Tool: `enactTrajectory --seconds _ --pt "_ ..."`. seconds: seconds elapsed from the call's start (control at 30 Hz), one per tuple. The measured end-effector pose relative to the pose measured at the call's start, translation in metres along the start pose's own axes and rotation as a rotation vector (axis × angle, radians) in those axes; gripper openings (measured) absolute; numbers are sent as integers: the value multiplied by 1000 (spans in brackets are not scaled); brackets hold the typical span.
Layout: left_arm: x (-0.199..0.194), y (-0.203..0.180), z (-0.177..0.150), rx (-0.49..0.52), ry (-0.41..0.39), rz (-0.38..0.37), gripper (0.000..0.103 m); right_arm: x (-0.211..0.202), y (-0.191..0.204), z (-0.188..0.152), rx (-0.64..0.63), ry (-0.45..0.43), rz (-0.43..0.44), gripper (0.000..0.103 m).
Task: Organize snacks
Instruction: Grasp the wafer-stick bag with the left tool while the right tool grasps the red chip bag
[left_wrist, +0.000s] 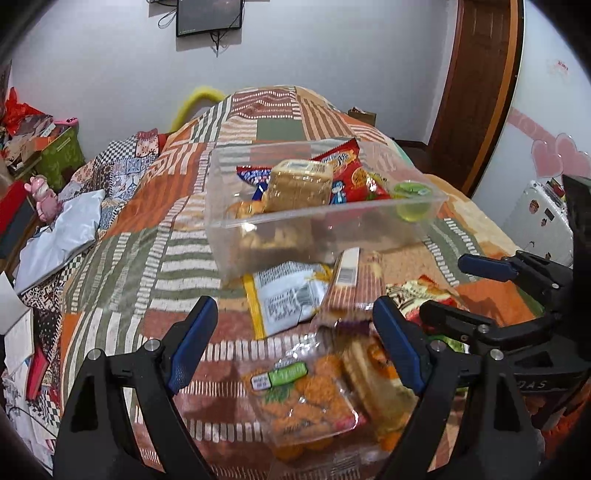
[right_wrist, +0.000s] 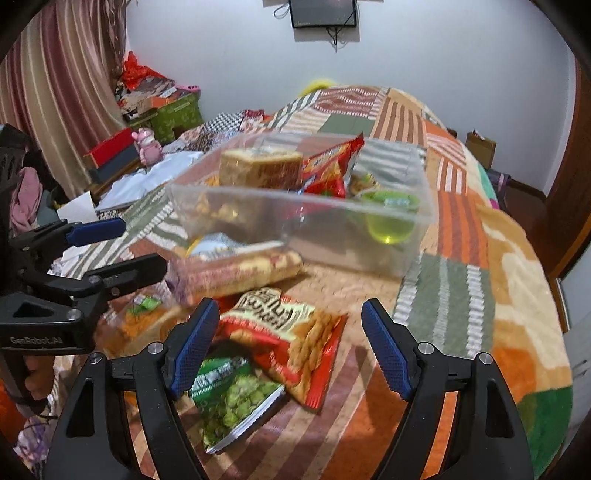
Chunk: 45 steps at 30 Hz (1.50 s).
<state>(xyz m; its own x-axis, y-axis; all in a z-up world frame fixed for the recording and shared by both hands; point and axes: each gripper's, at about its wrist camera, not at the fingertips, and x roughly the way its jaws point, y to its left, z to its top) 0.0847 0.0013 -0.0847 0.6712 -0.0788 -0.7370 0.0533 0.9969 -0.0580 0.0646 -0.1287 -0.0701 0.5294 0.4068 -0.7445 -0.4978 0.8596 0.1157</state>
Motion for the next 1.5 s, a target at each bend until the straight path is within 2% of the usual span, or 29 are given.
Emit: enactTrajectory --seconds 0.13,0.27,0.53,0.73,0.83,0.87,1.0,1.13,1.2,1.23,1.5 --pt "2 3 -4 -9 11 -4 86 8 2 -7 7 32 27 85" --pt "6 3 -4 -12 18 -3 86 15 4 -8 -2 46 45 88" --pt "15 -7 5 -2 13 -36 86 27 -9 -10 30 87 79 88" --pt "26 -23 15 19 21 -69 86 20 -25 -16 53 80 70 88" --pt "36 -34 17 60 37 -67 86 15 -37 -18 86 71 67 88" --pt "40 -36 17 67 45 -67 85 14 -39 -19 92 69 62 88" --pt "57 -38 18 65 101 -85 69 10 -44 -17 91 60 63 86" --pt "69 -39 17 58 138 -104 65 13 -42 -12 74 58 71 86" --pt "70 -39 18 61 135 -102 64 17 -41 -8 66 65 82 86" --pt "71 -39 18 62 136 -105 61 20 -39 -7 59 68 85 86" --pt "74 -32 13 59 131 -129 50 38 -36 -2 45 118 132 86"
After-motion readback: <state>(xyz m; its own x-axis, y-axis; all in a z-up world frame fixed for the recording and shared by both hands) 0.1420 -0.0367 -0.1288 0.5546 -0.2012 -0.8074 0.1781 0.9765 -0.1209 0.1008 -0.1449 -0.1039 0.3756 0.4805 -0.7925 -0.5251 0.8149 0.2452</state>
